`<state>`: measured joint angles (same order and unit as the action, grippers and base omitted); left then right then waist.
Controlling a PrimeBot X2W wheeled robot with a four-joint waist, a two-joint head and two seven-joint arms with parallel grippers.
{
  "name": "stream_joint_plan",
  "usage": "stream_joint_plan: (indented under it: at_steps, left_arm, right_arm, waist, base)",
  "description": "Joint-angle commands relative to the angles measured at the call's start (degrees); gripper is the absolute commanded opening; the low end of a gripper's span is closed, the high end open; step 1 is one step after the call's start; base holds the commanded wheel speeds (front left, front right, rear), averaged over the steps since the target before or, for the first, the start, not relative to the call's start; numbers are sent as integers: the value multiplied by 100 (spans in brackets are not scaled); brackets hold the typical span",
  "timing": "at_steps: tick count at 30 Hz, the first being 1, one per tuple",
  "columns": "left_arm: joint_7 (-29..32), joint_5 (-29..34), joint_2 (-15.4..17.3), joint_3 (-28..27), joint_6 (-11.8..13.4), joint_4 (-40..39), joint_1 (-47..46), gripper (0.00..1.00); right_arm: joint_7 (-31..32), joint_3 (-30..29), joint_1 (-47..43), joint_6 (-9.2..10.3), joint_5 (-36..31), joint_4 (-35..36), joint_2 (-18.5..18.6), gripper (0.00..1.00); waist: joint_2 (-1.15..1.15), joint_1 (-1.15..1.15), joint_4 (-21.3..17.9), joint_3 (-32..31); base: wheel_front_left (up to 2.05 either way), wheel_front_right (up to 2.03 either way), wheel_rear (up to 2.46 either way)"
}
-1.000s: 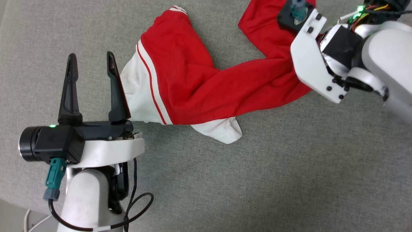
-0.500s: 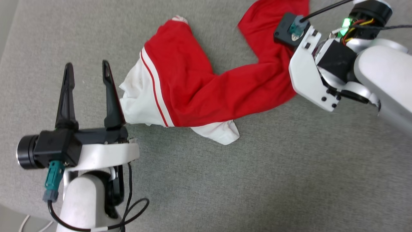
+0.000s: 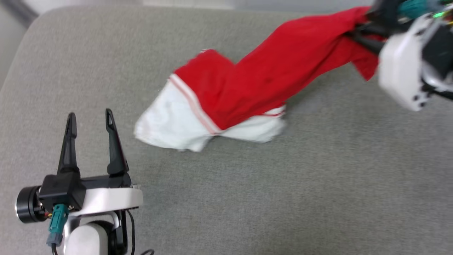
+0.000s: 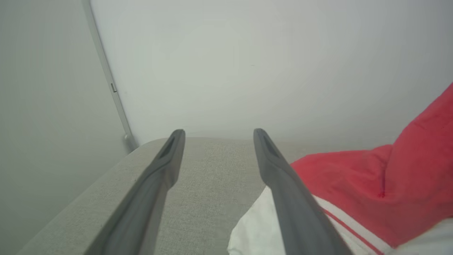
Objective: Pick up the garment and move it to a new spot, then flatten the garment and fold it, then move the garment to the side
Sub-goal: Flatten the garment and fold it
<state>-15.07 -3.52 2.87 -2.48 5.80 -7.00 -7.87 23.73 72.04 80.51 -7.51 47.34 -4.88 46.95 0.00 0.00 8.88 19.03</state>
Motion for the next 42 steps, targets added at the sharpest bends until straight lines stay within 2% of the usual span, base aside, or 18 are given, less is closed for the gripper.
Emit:
stream_joint_plan:
  at_steps: [1, 5, 9, 14, 17, 19, 24, 29, 30, 31, 37, 42]
  left_arm:
    - [-14, 12, 2, -33, -14, 28, 122, 100]
    - [-14, 34, 1, -54, -19, 53, 295, 100]
    - [-14, -7, 0, -47, -16, 83, 463, 100]
    - [-14, -30, 1, -9, 19, 89, 633, 100]
    - [-14, -34, 1, 36, 28, 83, 675, 100]
    - [-14, -40, 1, 61, 5, 89, 676, 100]
    - [-14, -46, 0, 120, -3, 127, 645, 100]
    - [-14, -24, 0, 115, -13, 156, 687, 100]
    - [-14, -14, 1, 100, -15, 170, 708, 100]
    - [-14, -4, 0, 89, -19, 185, 742, 100]
    - [-14, 62, 0, 64, -45, 204, 836, 100]
    - [-14, 87, 0, 71, -65, 179, 871, 100]
  right_arm:
    - [-74, -116, 17, 4, -20, 77, 224, 0]
    - [-106, -346, -312, 4, 89, 209, 698, 0]
    - [-83, -477, -1014, 4, 303, 362, 1182, 0]
    - [-215, -624, -2393, 4, 611, 479, 1741, 0]
    - [-355, -723, -3362, 4, 844, 395, 1943, 0]
    - [-440, -716, -4009, 4, 866, 264, 1968, 0]
    - [-745, -858, -5434, 4, 1137, -349, 1575, 0]
    - [-1098, -1215, -6052, 5, 1146, -694, 1147, 0]
    - [-1223, -1389, -6111, 4, 1122, -752, 1078, 47]
    - [-1347, -1575, -6129, 5, 1023, -780, 1050, 100]
    - [-1944, -2842, -6348, 4, 411, -558, 1020, 100]
    - [-2022, -4132, -6541, 4, -212, -15, 864, 100]
  waist:
    - [0, 0, -207, -273]
    - [0, 0, -307, -494]
    - [0, 0, -389, -694]
    - [0, 0, -452, -851]
    - [0, 0, -453, -887]
    - [0, 0, -434, -887]
    - [0, 0, -360, -875]
    - [0, 0, -343, -904]
    - [0, 0, -353, -933]
    - [0, 0, -363, -967]
    - [0, 0, -429, -1145]
    - [0, 0, -465, -1199]
  base:
    - [0, 0, 0]
    - [0, 0, 0]
    - [0, 0, 0]
    - [0, 0, 0]
    - [0, 0, 0]
    - [0, 0, 0]
    - [0, 0, 0]
    - [0, 0, 0]
    - [0, 0, 0]
    - [0, 0, 0]
    - [0, 0, 0]
    - [0, 0, 0]
